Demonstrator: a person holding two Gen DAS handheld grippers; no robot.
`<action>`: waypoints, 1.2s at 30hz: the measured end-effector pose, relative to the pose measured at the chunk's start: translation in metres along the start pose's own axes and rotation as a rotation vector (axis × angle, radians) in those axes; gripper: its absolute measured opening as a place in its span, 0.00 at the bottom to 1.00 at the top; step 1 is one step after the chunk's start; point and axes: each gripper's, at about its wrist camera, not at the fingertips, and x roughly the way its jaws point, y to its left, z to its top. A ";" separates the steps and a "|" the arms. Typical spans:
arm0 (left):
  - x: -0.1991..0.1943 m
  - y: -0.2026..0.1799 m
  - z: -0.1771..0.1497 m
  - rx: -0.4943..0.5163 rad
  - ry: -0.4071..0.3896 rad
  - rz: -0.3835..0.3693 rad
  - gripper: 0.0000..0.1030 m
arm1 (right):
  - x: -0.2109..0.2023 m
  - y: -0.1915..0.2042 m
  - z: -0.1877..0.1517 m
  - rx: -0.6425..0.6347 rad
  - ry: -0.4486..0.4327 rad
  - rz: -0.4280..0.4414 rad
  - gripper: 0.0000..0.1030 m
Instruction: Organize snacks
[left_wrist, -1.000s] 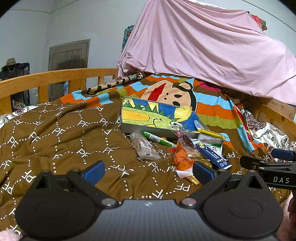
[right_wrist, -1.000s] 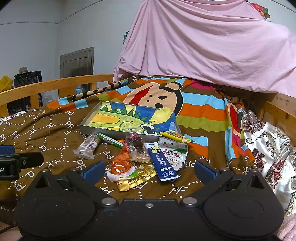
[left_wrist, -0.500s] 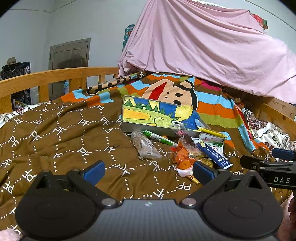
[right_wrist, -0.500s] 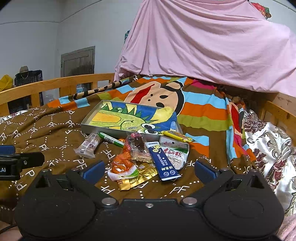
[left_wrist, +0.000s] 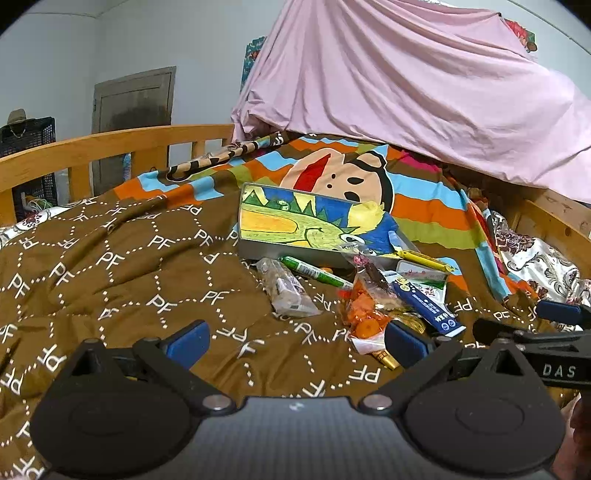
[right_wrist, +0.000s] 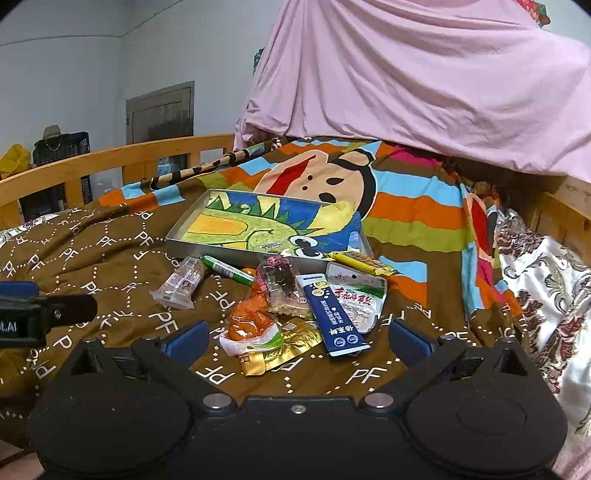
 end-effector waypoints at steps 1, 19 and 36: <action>0.004 -0.001 0.003 0.002 0.004 0.002 1.00 | 0.001 -0.001 0.001 -0.002 0.003 0.002 1.00; 0.101 0.004 0.044 0.033 0.112 -0.015 1.00 | 0.073 0.003 0.024 -0.111 0.083 0.100 1.00; 0.186 0.001 0.050 0.131 0.156 -0.038 0.94 | 0.172 0.034 0.017 -0.077 0.239 0.242 0.88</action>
